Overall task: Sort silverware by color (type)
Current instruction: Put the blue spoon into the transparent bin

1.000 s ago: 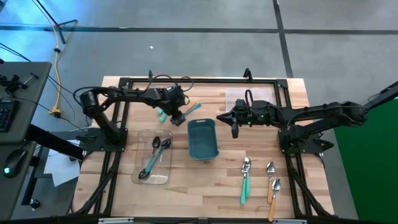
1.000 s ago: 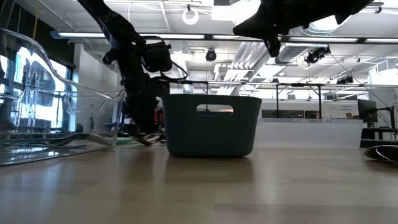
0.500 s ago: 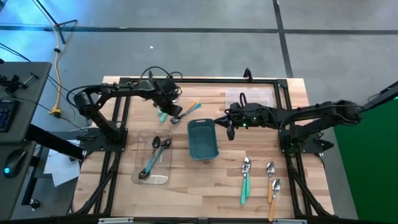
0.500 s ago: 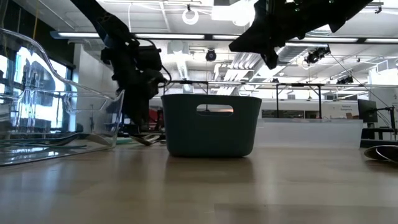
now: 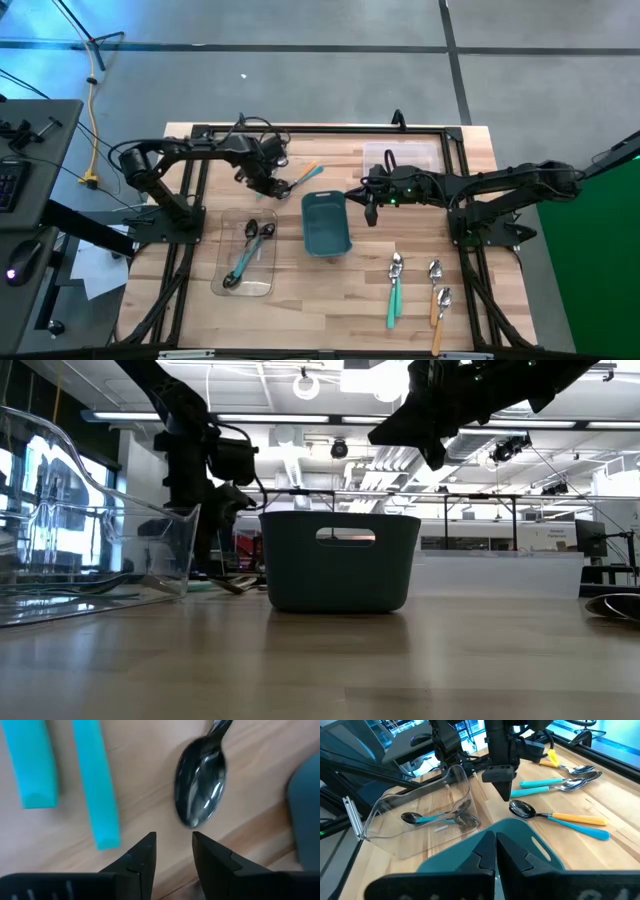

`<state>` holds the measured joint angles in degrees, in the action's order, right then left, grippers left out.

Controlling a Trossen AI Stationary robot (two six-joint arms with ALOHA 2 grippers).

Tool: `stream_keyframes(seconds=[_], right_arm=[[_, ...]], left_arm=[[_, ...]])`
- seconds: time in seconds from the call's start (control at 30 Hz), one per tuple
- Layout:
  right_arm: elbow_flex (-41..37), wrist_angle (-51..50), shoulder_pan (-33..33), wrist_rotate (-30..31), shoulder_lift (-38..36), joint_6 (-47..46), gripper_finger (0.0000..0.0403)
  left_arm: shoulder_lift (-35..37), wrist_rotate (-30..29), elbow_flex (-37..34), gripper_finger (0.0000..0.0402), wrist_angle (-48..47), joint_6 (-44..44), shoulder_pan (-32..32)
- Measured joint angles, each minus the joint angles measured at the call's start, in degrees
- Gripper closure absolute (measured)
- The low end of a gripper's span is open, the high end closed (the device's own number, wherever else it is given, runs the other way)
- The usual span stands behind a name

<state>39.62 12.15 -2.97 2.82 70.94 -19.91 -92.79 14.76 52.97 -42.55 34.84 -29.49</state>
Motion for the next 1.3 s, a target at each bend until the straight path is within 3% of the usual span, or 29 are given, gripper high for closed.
stream_keyframes(seconds=[0.2, 0.53, 1.3], right_arm=[[0.00, -0.43, -0.01, -0.03, 0.00, 0.92, 0.0403], [0.00, -0.86, 0.01, -0.03, 0.00, 2.41, 0.0403], [0.00, -0.82, 0.00, -0.02, 0.00, 1.97, 0.0403]], left_arm=[[0.02, 0.05, -0.48, 0.0284, 5.75, 6.89, 1.64], [0.24, -0.91, -0.50, 0.0284, 7.44, 11.21, 2.97], [0.24, -6.40, -0.50, 0.0284, 8.40, 14.51, 5.68]])
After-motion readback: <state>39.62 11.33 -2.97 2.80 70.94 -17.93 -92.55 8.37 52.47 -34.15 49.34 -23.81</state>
